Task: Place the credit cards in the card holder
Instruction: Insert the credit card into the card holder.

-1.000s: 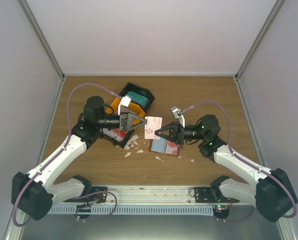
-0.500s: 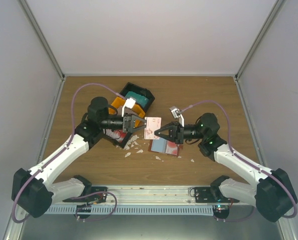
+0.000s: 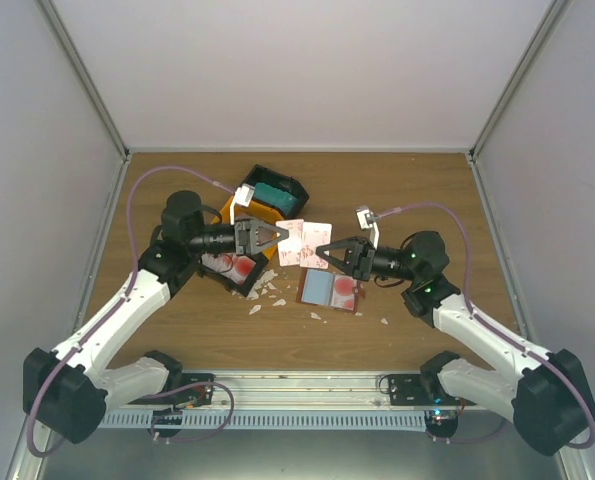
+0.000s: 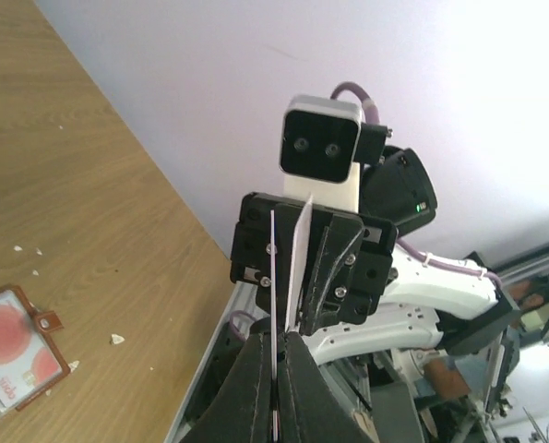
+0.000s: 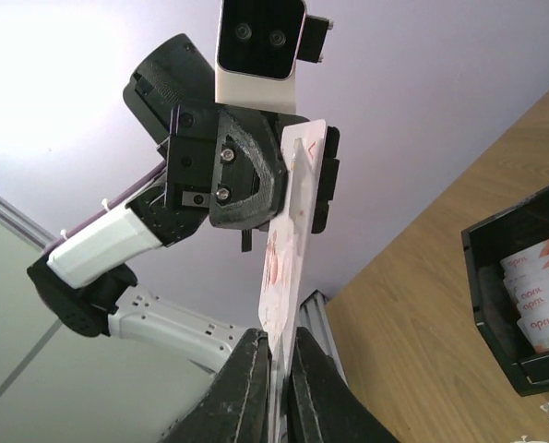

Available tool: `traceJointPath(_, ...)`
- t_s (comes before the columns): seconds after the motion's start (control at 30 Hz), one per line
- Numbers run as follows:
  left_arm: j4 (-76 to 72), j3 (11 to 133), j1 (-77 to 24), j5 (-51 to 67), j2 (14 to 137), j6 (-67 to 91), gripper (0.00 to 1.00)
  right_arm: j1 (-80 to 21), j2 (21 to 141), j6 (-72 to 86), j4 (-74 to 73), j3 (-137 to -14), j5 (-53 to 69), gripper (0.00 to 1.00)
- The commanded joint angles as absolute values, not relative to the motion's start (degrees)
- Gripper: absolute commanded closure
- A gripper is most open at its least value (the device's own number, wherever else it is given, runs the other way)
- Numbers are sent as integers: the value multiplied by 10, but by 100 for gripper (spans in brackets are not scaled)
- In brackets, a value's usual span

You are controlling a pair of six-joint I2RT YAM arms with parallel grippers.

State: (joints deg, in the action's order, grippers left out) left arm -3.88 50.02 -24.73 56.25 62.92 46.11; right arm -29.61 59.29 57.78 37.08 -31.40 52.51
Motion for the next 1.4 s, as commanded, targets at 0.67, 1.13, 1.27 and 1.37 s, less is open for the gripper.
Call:
traceJointPath(0.67,91,397,-210,431,629,359,100,-285,542,532,46,-219,270,100)
traceJointPath(1.13,136,435,-285,325,792,317,100,-285,677,570,107,-177,218,99)
traceJointPath(1.27,145,452,-289,317,835,314,100,-286,709,575,131,-178,214,100)
traceJointPath(1.37,155,475,-299,304,866,303,100,-286,728,575,147,-179,207,100)
